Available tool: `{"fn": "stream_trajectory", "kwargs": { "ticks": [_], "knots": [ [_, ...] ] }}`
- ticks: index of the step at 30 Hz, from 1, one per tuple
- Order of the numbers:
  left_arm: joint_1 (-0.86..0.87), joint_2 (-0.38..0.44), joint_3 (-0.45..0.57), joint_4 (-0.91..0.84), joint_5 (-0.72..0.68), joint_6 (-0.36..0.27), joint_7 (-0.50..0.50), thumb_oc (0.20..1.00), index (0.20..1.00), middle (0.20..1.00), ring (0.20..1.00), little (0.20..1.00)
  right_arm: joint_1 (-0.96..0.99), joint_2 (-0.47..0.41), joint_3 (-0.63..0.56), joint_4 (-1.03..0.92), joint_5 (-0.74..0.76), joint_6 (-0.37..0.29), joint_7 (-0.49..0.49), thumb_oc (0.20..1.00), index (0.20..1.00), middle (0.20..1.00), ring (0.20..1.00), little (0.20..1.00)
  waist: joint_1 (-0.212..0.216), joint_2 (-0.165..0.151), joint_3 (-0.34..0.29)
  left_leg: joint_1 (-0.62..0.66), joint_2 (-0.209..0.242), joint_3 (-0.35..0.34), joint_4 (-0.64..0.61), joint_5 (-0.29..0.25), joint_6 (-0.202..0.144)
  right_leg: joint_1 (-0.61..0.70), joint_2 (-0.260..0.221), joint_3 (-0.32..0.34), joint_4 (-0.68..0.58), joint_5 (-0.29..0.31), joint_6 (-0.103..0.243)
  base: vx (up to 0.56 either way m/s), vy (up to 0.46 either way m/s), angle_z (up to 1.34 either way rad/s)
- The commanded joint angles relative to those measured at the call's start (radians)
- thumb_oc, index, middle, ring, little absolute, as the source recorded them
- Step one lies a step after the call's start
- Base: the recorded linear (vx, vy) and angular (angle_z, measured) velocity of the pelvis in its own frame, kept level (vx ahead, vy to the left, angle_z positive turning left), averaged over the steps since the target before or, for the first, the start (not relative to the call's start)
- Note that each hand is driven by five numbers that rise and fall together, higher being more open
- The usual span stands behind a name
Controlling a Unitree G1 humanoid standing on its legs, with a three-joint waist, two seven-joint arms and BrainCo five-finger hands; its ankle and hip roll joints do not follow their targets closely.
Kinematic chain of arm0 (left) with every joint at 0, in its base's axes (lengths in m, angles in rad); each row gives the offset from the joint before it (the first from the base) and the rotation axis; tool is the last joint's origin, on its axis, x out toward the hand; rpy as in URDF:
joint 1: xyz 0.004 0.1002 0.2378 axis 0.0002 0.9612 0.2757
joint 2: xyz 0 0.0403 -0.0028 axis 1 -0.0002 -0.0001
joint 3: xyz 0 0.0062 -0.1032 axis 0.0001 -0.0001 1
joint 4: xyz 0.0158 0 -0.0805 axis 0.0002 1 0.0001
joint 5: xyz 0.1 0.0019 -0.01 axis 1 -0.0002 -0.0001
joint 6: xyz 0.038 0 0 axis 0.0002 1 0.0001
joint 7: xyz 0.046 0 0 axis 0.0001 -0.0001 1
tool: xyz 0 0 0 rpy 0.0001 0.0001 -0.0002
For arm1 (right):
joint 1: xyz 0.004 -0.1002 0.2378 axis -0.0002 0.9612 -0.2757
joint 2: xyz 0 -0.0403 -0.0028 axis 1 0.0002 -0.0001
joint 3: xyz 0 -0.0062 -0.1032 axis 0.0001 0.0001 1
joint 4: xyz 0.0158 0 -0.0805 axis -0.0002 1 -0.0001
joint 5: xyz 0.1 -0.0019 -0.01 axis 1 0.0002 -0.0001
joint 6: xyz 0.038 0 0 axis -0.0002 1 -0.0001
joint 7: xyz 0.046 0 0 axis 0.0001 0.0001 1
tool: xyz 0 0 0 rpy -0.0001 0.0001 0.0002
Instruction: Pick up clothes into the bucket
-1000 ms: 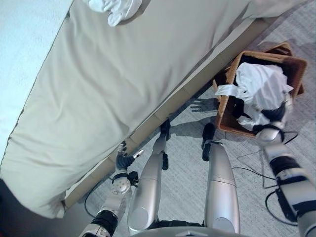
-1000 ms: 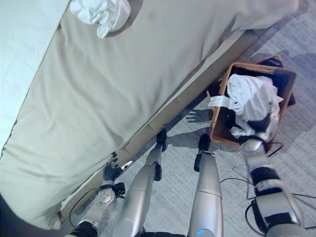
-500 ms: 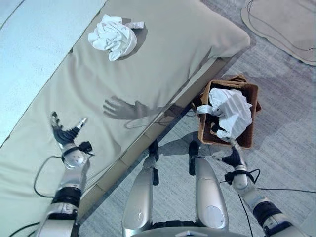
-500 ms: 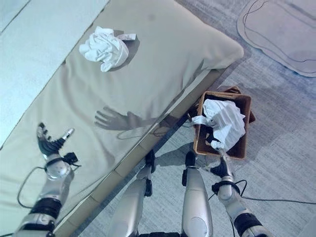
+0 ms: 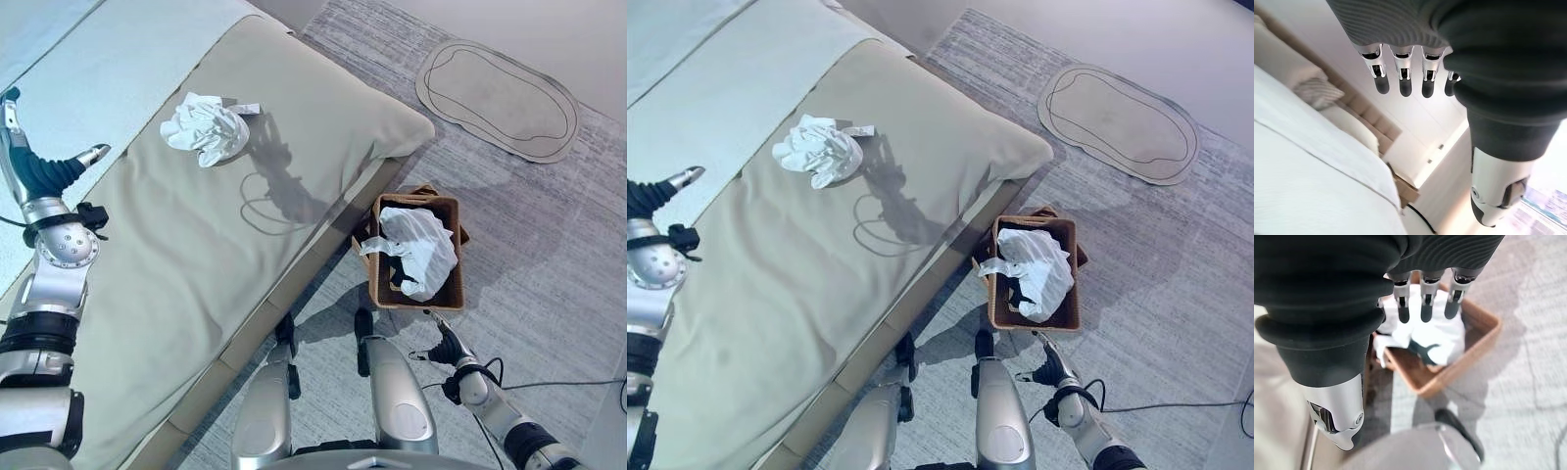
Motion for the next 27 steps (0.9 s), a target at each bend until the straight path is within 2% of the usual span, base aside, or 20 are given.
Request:
{"fn": "stream_trajectory", "kwargs": {
  "ticks": [1,5,10,14,15,16,17,18,21,27],
  "knots": [
    [-0.100,0.079,-0.017,0.043,0.053,-0.003,-0.013,1.000,1.000,1.000,1.000,1.000,0.010,-0.022,0.060,-0.055,-0.010,-0.054,0.055,1.000,1.000,1.000,1.000,1.000,-0.031,-0.062,-0.028,-0.013,-0.038,0.065,0.247,-0.220,0.043,0.024,-0.027,0.026,-0.184,0.171,0.064,0.00,0.063,-0.31],
    [-0.210,0.142,-0.099,0.067,0.098,0.014,-0.025,1.000,1.000,1.000,1.000,1.000,0.025,-0.017,0.076,-0.081,-0.011,-0.067,0.068,1.000,1.000,1.000,1.000,1.000,-0.042,-0.083,-0.015,-0.065,-0.019,0.102,0.332,-0.257,0.048,-0.010,-0.016,0.071,-0.192,0.189,0.074,-0.01,0.074,-0.32],
    [-0.327,0.172,-0.189,0.108,0.113,0.024,-0.022,1.000,1.000,1.000,1.000,1.000,0.033,-0.007,0.084,-0.098,-0.003,-0.078,0.067,1.000,1.000,1.000,1.000,1.000,-0.052,-0.100,0.003,-0.119,-0.014,0.118,0.375,-0.278,0.053,-0.045,-0.013,0.099,-0.210,0.207,0.084,-0.02,0.047,-0.17],
    [-0.509,0.200,-0.338,0.170,0.125,0.031,-0.025,1.000,1.000,1.000,1.000,1.000,0.039,0.000,0.082,-0.136,0.036,-0.094,0.060,1.000,1.000,1.000,1.000,1.000,-0.069,-0.117,0.029,-0.209,-0.010,0.125,0.429,-0.296,0.065,-0.114,-0.011,0.127,-0.222,0.233,0.091,-0.04,0.037,-0.09],
    [-0.512,0.199,-0.340,0.171,0.124,0.031,-0.025,1.000,1.000,1.000,1.000,1.000,0.039,0.001,0.082,-0.136,0.036,-0.094,0.060,1.000,1.000,1.000,1.000,1.000,-0.069,-0.117,0.029,-0.210,-0.010,0.125,0.430,-0.296,0.065,-0.114,-0.011,0.127,-0.222,0.233,0.091,0.06,0.068,-0.05],
    [-0.557,0.208,-0.373,0.182,0.121,0.034,-0.023,1.000,1.000,1.000,1.000,1.000,0.042,0.005,0.081,-0.152,0.049,-0.101,0.056,1.000,1.000,1.000,1.000,1.000,-0.070,-0.110,0.036,-0.235,-0.003,0.113,0.456,-0.339,0.066,-0.128,-0.001,0.133,-0.225,0.220,0.098,-0.02,0.012,-0.03],
    [-0.565,0.207,-0.378,0.185,0.121,0.034,-0.023,1.000,1.000,1.000,1.000,1.000,0.042,0.006,0.078,-0.154,0.049,-0.101,0.056,1.000,1.000,1.000,1.000,1.000,-0.074,-0.122,0.040,-0.251,-0.007,0.124,0.460,-0.309,0.070,-0.141,-0.010,0.133,-0.227,0.244,0.093,0.07,0.059,-0.07],
    [-0.596,0.208,-0.404,0.191,0.121,0.033,-0.023,1.000,1.000,1.000,1.000,1.000,0.044,0.005,0.078,-0.167,0.057,-0.105,0.053,1.000,1.000,1.000,1.000,1.000,-0.071,-0.111,0.040,-0.260,0.002,0.114,0.475,-0.349,0.068,-0.145,0.002,0.136,-0.228,0.226,0.100,-0.02,0.008,-0.05],
    [-0.693,0.218,-0.475,0.254,0.110,0.036,-0.024,1.000,1.000,1.000,1.000,1.000,0.038,0.012,0.080,-0.181,0.076,-0.113,0.041,1.000,1.000,1.000,1.000,1.000,-0.081,-0.125,0.050,-0.334,0.012,0.121,0.526,-0.371,0.076,-0.195,0.009,0.147,-0.249,0.248,0.105,0.01,0.032,-0.08],
    [-0.794,0.212,-0.552,0.296,0.083,0.036,-0.041,1.000,1.000,1.000,1.000,1.000,0.026,0.018,0.066,-0.214,0.113,-0.124,0.028,1.000,1.000,1.000,1.000,1.000,-0.085,-0.124,0.057,-0.438,0.019,0.109,0.591,-0.396,0.085,-0.256,0.015,0.150,-0.270,0.265,0.107,0.00,-0.003,-0.06]
  ]
}}
